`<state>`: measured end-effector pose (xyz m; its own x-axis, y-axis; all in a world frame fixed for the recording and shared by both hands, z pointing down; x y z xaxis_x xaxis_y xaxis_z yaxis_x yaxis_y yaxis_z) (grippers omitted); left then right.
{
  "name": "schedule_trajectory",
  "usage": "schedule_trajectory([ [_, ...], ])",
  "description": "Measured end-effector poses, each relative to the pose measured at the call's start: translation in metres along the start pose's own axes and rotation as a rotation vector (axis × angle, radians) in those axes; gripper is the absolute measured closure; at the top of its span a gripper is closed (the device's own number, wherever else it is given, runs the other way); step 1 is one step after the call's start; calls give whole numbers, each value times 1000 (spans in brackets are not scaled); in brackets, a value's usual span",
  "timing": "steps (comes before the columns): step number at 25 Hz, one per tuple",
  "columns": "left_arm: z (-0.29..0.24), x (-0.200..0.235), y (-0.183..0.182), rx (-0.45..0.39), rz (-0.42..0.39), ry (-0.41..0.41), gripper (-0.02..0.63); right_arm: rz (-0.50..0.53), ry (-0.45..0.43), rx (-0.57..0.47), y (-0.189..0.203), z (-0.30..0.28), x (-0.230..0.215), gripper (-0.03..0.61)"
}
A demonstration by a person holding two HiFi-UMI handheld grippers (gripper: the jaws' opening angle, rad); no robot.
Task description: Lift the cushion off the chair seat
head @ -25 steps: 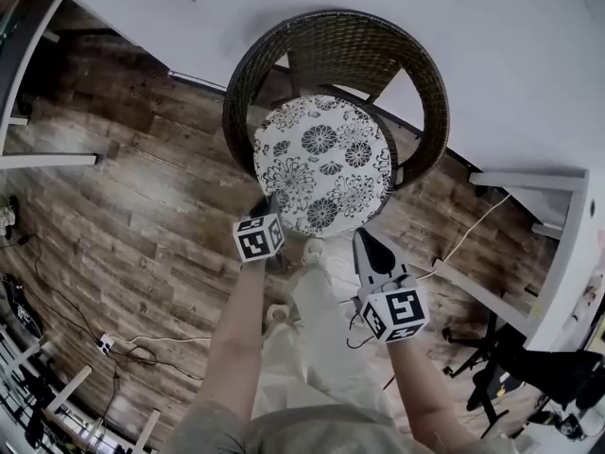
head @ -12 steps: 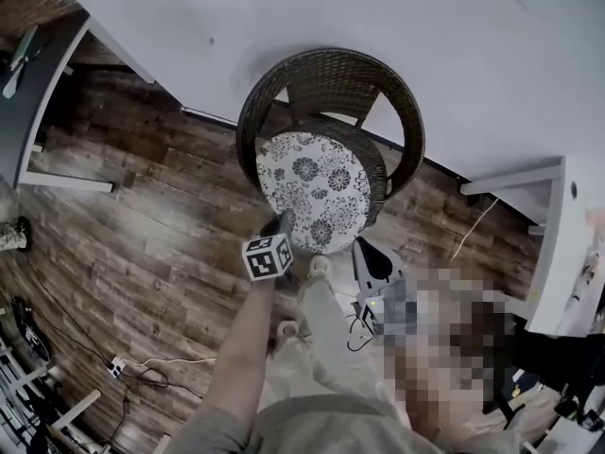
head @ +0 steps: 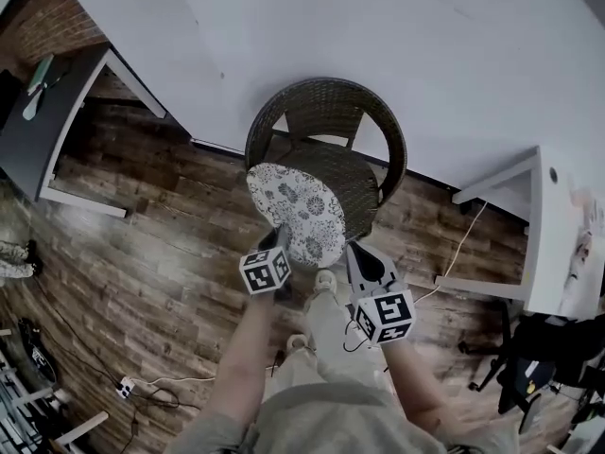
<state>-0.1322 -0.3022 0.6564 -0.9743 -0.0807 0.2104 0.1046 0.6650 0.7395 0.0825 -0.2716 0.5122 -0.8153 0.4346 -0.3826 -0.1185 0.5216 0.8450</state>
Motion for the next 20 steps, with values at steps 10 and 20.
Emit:
schedule_trajectory([
  [10,99,-15,-24,-121,-9,8,589,48,-30,-51,-5,55,48,577],
  [20,203,-23,-33,-253,-46,42,589,113,-48,-96,-3,108,97,577],
])
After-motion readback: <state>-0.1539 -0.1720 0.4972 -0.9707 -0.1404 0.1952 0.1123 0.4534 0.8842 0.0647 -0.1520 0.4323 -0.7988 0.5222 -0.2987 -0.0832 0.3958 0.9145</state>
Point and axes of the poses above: the fingertips, and each gripper's own axes: z backward along the fingers, x to its left, y out of its underside, the point moved 7 cm from there along z, backward along the fingers, and after that the axes turned 13 degrees about -z, right-handed, at the moved point
